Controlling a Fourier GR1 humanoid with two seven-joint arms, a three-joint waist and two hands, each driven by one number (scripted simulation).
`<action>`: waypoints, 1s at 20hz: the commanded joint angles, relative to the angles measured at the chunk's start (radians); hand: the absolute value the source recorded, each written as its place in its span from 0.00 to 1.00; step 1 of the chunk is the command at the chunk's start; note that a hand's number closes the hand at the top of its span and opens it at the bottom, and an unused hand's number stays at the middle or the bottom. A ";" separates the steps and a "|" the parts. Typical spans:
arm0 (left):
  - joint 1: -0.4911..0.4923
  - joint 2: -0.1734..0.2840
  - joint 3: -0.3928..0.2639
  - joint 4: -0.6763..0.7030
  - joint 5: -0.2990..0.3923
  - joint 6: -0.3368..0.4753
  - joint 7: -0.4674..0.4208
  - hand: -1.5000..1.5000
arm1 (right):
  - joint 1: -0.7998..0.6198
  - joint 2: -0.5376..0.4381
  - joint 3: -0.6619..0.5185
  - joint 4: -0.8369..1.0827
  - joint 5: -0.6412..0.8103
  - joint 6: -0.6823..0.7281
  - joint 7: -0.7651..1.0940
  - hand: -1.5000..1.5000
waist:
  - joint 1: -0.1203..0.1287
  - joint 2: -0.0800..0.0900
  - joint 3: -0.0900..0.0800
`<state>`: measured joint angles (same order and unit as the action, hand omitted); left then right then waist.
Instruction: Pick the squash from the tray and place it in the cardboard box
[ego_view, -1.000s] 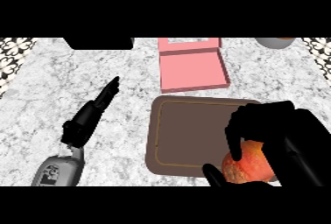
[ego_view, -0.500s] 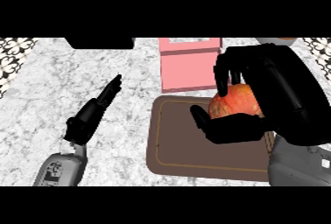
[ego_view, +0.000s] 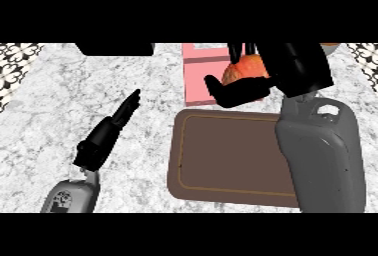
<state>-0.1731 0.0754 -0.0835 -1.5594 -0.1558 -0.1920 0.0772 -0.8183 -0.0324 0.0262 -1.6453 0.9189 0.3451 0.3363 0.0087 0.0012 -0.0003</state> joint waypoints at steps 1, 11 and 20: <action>-0.038 0.012 0.024 -0.025 0.032 -0.025 0.040 0.50 | -0.066 -0.027 -0.024 0.225 0.058 -0.131 -0.084 1.00 | 0.007 0.003 0.000; 0.014 -0.031 -0.034 -0.029 -0.030 0.012 0.021 0.50 | -0.142 0.004 -0.011 0.610 0.140 -0.341 -0.194 1.00 | 0.008 0.002 0.000; 0.035 -0.021 -0.017 0.022 -0.029 0.004 -0.047 0.50 | -0.179 0.021 -0.152 0.923 -0.007 -0.381 -0.264 0.00 | 0.012 0.005 0.000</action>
<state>-0.1733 0.0687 -0.0834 -1.5465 -0.1652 -0.2029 0.0594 -0.9893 -0.0162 -0.0876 -0.8303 0.9527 -0.0210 0.1245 0.0268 0.0087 0.0001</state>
